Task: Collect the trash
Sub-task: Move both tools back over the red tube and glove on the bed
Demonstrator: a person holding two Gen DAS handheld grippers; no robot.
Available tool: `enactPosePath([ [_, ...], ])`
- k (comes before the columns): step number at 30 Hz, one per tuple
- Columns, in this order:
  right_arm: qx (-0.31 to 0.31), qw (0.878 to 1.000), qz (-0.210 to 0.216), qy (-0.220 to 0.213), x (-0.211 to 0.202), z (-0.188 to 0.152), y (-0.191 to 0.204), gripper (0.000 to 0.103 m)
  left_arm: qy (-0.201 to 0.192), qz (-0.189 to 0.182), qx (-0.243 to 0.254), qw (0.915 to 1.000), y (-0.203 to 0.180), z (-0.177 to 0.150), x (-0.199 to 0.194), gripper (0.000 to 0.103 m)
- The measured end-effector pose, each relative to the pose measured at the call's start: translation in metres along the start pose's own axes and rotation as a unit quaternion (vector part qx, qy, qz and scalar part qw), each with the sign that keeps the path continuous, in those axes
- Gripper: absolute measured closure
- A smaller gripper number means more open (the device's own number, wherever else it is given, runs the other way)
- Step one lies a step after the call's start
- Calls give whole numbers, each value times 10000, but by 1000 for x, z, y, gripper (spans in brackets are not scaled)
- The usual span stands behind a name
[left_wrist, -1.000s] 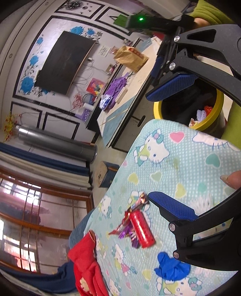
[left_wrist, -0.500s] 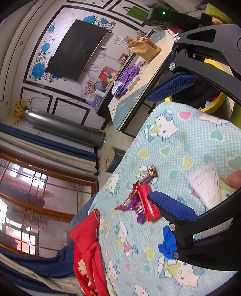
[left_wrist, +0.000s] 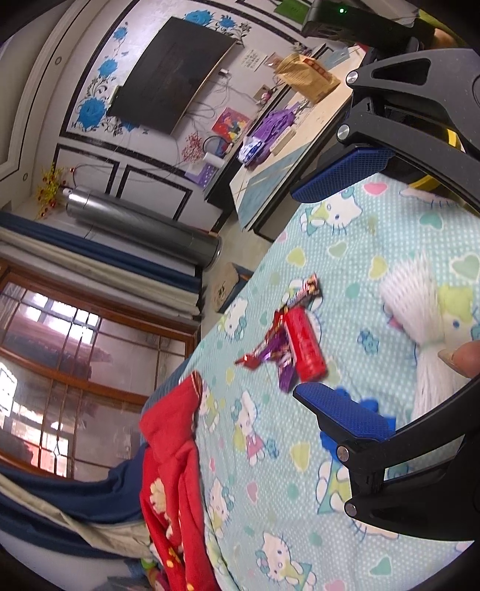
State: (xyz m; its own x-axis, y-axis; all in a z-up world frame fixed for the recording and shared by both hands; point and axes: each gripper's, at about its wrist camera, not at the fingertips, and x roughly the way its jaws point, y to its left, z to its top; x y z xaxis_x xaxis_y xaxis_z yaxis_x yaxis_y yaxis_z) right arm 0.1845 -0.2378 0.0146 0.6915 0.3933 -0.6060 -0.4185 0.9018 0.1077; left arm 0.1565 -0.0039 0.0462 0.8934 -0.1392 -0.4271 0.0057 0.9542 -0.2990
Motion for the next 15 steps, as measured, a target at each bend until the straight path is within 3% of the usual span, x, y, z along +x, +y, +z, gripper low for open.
enactPosePath([
  [15, -456, 9985, 290, -14, 42, 26, 50, 30, 79, 643, -340, 9973, 55, 2, -7, 14],
])
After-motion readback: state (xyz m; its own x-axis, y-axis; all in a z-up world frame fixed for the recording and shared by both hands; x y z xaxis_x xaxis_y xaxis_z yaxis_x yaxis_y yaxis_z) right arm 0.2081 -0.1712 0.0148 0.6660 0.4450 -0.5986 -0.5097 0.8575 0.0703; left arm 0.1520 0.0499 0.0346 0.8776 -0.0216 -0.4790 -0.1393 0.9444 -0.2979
